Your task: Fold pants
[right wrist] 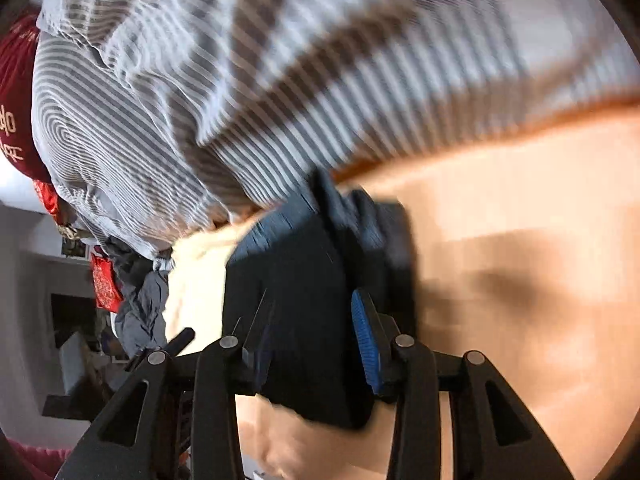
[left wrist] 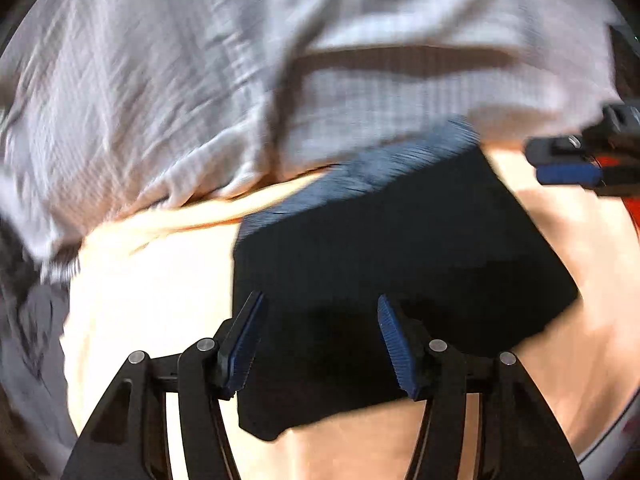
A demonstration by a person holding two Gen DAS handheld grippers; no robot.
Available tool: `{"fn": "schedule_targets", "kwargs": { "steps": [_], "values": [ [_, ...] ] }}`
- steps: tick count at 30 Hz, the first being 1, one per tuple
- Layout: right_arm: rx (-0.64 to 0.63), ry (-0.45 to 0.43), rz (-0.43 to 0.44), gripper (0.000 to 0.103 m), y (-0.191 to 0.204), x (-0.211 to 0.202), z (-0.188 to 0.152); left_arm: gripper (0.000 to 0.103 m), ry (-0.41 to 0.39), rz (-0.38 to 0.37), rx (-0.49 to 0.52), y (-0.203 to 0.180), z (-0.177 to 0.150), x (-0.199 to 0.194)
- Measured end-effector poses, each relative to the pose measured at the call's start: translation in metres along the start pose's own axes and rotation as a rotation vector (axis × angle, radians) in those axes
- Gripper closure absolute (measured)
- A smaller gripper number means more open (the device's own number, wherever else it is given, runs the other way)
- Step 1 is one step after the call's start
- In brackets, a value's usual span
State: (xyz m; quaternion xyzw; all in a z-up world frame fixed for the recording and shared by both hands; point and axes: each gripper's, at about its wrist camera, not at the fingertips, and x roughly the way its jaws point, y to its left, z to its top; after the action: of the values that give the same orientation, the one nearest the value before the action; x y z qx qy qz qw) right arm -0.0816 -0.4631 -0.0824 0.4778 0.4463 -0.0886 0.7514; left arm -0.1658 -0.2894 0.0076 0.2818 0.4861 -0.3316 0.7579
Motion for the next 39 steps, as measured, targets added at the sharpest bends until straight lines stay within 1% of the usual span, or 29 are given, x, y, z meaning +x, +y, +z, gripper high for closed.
{"fn": "schedule_targets", "kwargs": {
  "steps": [1,3,5,7,8,10,11,14,15,17,18,19,21,23,24,27,29,31,32,33,34,35,36,37,38,39],
  "values": [
    [-0.032,0.004,-0.014,0.061,0.003,0.008,0.008,0.044,0.003,-0.008,-0.036,0.009,0.005,0.007],
    [-0.111,0.01,-0.088,0.061,0.01,0.02,0.017,0.044,0.004,-0.002,-0.085,0.02,0.012,0.017],
    [-0.148,0.027,-0.109,0.061,0.017,0.033,0.026,0.044,0.014,0.001,-0.115,0.028,0.017,0.028],
    [-0.159,0.04,-0.115,0.061,0.019,0.036,0.03,0.044,0.039,-0.016,-0.141,0.034,0.018,0.04],
    [-0.162,0.045,-0.119,0.064,0.021,0.038,0.031,0.044,0.049,-0.018,-0.146,0.035,0.018,0.044],
    [-0.166,0.074,-0.121,0.09,0.022,0.04,0.03,0.044,0.074,-0.029,-0.15,0.034,0.014,0.051],
    [-0.169,0.084,-0.132,0.096,0.022,0.04,0.029,0.044,0.084,-0.035,-0.15,0.033,0.012,0.054],
    [-0.204,0.086,-0.217,0.097,0.024,0.033,0.017,0.044,0.104,-0.06,-0.131,0.026,0.002,0.056],
    [-0.212,0.092,-0.233,0.097,0.021,0.031,0.014,0.044,0.106,-0.068,-0.115,0.02,-0.002,0.055],
    [-0.225,0.115,-0.301,0.097,0.008,0.031,0.002,0.044,0.11,-0.073,-0.088,0.011,-0.007,0.056],
    [-0.218,0.129,-0.343,0.103,0.0,0.034,-0.001,0.044,0.111,-0.077,-0.073,0.007,-0.01,0.059],
    [-0.19,0.148,-0.376,0.103,-0.012,0.038,-0.004,0.044,0.105,-0.072,-0.059,0.002,-0.013,0.061],
    [-0.11,0.161,-0.373,0.103,-0.032,0.038,-0.007,0.044,0.101,-0.064,-0.062,-0.002,-0.015,0.062],
    [-0.037,0.131,-0.315,0.102,-0.044,0.027,-0.012,0.044,0.109,-0.08,-0.083,-0.001,-0.015,0.063],
    [-0.027,0.12,-0.312,0.102,-0.043,0.022,-0.015,0.044,0.112,-0.091,-0.09,0.001,-0.016,0.064],
    [-0.032,0.097,-0.306,0.101,-0.031,0.005,-0.026,0.043,0.114,-0.09,-0.084,0.003,-0.015,0.066],
    [-0.057,0.085,-0.278,0.101,-0.013,-0.004,-0.039,0.043,0.121,-0.085,-0.087,0.002,-0.014,0.064],
    [-0.087,0.078,-0.262,0.099,0.002,-0.009,-0.048,0.043,0.125,-0.083,-0.099,0.001,-0.015,0.063],
    [-0.101,0.075,-0.255,0.093,0.01,-0.008,-0.054,0.043,0.124,-0.081,-0.1,0.002,-0.014,0.065],
    [-0.107,0.074,-0.248,0.084,0.015,-0.007,-0.059,0.043,0.12,-0.078,-0.097,0.001,-0.015,0.064],
    [-0.11,0.073,-0.24,0.078,0.019,-0.005,-0.064,0.043,0.117,-0.077,-0.094,0.001,-0.014,0.067],
    [-0.113,0.073,-0.236,0.068,0.024,0.001,-0.068,0.042,0.115,-0.076,-0.093,0.0,-0.015,0.064],
    [-0.113,0.081,-0.236,0.066,0.027,0.008,-0.07,0.041,0.114,-0.077,-0.094,0.0,-0.016,0.064],
    [-0.106,0.1,-0.24,0.066,0.026,0.015,-0.073,0.039,0.114,-0.075,-0.095,0.001,-0.015,0.066],
    [-0.1,0.112,-0.245,0.066,0.028,0.023,-0.076,0.035,0.114,-0.067,-0.1,0.002,-0.015,0.066],
    [-0.096,0.12,-0.253,0.066,0.025,0.024,-0.078,0.033,0.116,-0.068,-0.107,0.004,-0.015,0.067]
  ]
}}
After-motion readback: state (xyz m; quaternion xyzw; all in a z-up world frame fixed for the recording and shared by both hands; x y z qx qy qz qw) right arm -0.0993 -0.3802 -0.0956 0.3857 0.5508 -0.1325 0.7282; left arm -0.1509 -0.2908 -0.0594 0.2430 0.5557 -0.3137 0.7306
